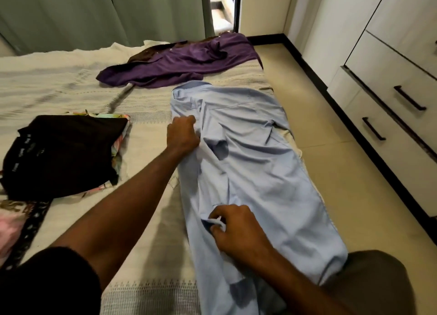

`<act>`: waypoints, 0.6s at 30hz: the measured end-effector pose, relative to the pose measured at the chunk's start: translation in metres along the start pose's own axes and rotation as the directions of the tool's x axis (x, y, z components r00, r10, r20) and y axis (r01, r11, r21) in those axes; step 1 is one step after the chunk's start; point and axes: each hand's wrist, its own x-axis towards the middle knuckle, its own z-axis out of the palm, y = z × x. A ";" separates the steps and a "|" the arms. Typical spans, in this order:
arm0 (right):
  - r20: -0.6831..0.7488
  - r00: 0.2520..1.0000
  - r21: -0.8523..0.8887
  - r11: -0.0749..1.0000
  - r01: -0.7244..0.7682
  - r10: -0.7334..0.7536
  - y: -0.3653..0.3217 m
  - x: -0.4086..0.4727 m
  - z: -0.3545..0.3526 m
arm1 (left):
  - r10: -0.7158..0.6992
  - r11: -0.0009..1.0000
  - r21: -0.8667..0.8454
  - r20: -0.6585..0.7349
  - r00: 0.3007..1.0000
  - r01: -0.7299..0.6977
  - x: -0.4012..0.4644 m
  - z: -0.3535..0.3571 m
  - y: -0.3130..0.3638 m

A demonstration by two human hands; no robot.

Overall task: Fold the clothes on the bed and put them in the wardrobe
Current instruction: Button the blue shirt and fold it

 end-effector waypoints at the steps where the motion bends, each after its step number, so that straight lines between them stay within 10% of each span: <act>1: -0.066 0.998 0.052 0.999 0.010 -0.007 -0.004 -0.002 0.000 | -0.069 0.988 -0.138 -0.012 0.998 0.067 -0.010 -0.005 0.001; 4: -0.191 0.979 0.170 0.980 0.105 -0.071 -0.027 -0.011 0.000 | -0.251 0.874 -0.387 0.158 0.955 0.293 -0.046 -0.021 -0.004; 8: 0.191 0.980 0.002 0.999 0.049 -0.049 -0.040 -0.009 0.006 | -0.266 0.745 -0.479 0.426 0.865 0.465 -0.093 -0.033 0.001; 13: -0.270 0.944 0.043 0.982 -0.186 0.191 -0.009 0.049 0.000 | -0.344 0.602 -0.524 0.511 0.787 0.603 -0.127 -0.025 -0.001; 18: -0.125 0.918 0.155 0.922 -0.356 0.376 0.005 0.111 -0.007 | -0.380 0.423 -0.645 0.511 0.771 0.636 -0.138 -0.032 0.003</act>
